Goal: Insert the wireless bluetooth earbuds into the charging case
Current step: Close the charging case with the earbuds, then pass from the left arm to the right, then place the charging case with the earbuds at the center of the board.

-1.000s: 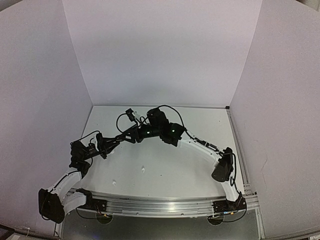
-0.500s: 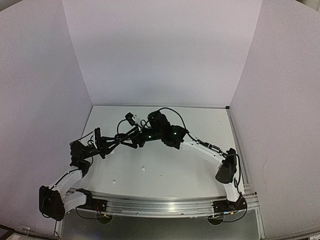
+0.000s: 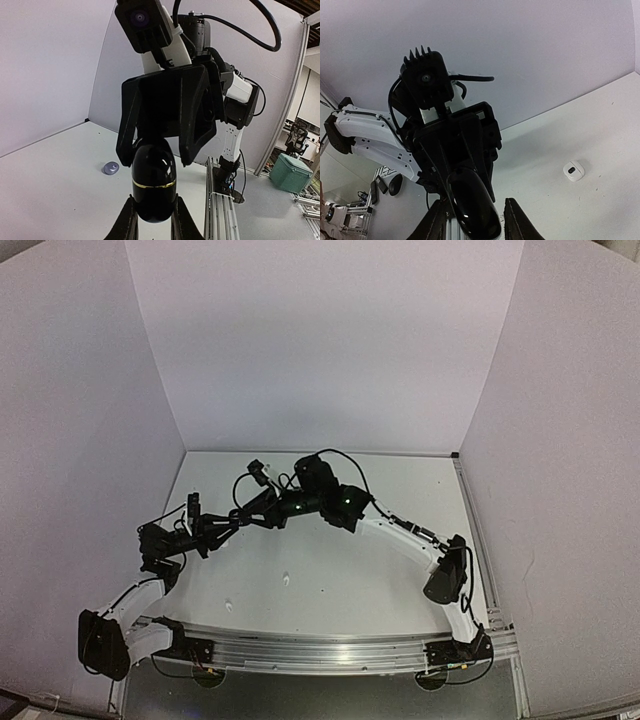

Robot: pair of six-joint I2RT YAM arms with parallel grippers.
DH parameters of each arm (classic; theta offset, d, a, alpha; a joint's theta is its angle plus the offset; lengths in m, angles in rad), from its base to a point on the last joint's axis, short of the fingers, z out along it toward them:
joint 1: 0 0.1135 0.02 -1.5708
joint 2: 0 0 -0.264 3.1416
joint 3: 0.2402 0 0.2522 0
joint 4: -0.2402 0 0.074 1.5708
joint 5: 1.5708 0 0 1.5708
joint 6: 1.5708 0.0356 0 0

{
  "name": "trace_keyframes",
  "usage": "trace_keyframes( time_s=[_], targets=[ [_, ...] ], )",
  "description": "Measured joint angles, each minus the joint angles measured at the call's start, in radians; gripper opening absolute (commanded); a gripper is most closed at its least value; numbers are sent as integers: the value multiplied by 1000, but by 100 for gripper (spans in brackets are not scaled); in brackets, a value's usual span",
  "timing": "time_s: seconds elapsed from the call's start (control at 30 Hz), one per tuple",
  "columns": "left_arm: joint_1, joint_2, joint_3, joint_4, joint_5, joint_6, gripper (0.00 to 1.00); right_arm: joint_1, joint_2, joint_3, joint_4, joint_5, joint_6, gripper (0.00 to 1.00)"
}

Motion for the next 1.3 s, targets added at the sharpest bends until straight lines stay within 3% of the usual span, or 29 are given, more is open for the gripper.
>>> trace_keyframes(
  time_s=[0.47, 0.67, 0.7, 0.9, 0.93, 1.03, 1.3],
  targets=[
    [-2, 0, 0, 6, 8, -29, 0, -12, 23, 6, 7, -73, 6, 0],
    [-1, 0, 0, 5, 6, -30, 2, -19, 36, 19, 12, -103, 6, 0],
    [-1, 0, 0, 5, 5, -30, 11, -20, 36, 19, 13, -106, 6, 0],
    [-2, 0, 0, -4, -29, -11, 95, -20, 36, 12, 16, -96, 20, 0],
    [-2, 0, 0, -9, -34, -4, 99, -21, 36, 6, 17, -93, 23, 0],
    [-2, -14, 0, -51, -48, 30, 100, -24, 30, -37, 23, -78, 32, 0],
    [-2, -201, 0, -358, -170, 238, 100, -108, -65, -304, 13, -10, 73, 0]
  ],
)
